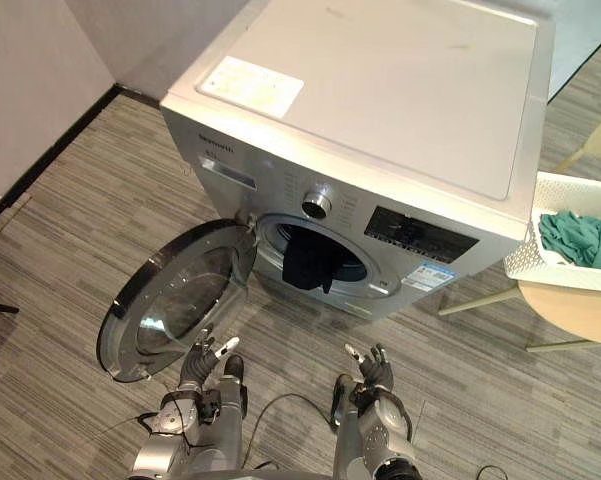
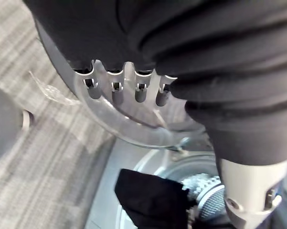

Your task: Pick up the laundry basket with both hands and put the clothes into the washing machine.

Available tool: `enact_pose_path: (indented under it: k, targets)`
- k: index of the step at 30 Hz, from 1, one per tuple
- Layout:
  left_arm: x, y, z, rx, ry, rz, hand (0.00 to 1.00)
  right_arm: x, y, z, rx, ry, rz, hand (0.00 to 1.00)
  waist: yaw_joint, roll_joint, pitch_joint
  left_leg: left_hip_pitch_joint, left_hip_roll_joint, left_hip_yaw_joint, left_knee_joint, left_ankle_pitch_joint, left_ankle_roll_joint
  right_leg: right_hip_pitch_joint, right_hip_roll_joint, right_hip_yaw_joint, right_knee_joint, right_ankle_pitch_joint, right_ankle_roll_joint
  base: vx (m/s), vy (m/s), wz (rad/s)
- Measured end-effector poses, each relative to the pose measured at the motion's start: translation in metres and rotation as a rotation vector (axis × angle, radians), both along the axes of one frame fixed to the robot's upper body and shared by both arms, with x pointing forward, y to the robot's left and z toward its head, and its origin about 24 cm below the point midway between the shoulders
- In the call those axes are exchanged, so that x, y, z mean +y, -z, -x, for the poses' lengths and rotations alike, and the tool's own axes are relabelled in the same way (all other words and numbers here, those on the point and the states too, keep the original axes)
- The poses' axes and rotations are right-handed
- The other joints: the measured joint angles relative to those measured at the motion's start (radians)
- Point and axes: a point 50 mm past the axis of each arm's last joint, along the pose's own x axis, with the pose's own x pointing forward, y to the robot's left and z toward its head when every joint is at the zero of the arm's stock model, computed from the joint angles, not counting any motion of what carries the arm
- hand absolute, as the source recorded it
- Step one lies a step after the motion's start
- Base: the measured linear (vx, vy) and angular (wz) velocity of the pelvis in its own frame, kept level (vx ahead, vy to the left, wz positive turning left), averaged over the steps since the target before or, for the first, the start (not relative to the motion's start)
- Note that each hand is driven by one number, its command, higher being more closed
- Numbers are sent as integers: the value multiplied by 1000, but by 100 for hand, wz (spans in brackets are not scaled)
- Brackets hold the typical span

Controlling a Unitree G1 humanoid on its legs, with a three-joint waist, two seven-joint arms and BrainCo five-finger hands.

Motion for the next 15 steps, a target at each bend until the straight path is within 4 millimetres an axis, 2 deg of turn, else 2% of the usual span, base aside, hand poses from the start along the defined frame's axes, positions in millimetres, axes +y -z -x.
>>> enact_pose_path:
  k: [3, 5, 8, 10, 13, 15]
  targets:
    - [2, 2, -10, 20, -24, -23, 0, 2, -16, -23, -61, 0, 3, 0, 3, 6, 41, -85, 0, -17, 127, -50, -24, -75, 0, 15, 103, -32, -2, -125, 9, -7]
    - [5, -5, -27, -6, -60, -21, 0, 6, -35, -48, -138, -16, 9, 0, 4, 16, 76, -159, -2, -31, 206, -73, -27, -141, -1, 23, 172, -50, 3, -120, 12, 1]
    - [6, -15, -47, -50, -78, -16, 0, 10, -59, -73, -215, -15, 13, 0, 12, 20, 111, -239, -18, -50, 283, -90, -31, -219, -17, 25, 259, -81, 0, -89, -13, 12]
    - [3, -23, -58, -84, -86, 15, 0, 6, -72, -85, -250, 7, 15, 0, 32, 27, 131, -278, -22, -54, 314, -96, -33, -262, -20, 32, 299, -93, -4, -66, -31, 10]
    - [1, -31, -63, -135, -109, 79, 0, -2, -95, -105, -320, 38, 16, 0, 50, 52, 153, -333, -43, -72, 339, -95, -30, -309, -39, 23, 338, -113, -6, -35, -23, 21]
    - [-1, -36, -68, -164, -126, 115, 0, -7, -110, -116, -356, 63, 17, 0, 54, 52, 154, -374, -54, -83, 343, -94, -29, -347, -48, 17, 354, -122, -7, 13, -15, 23]
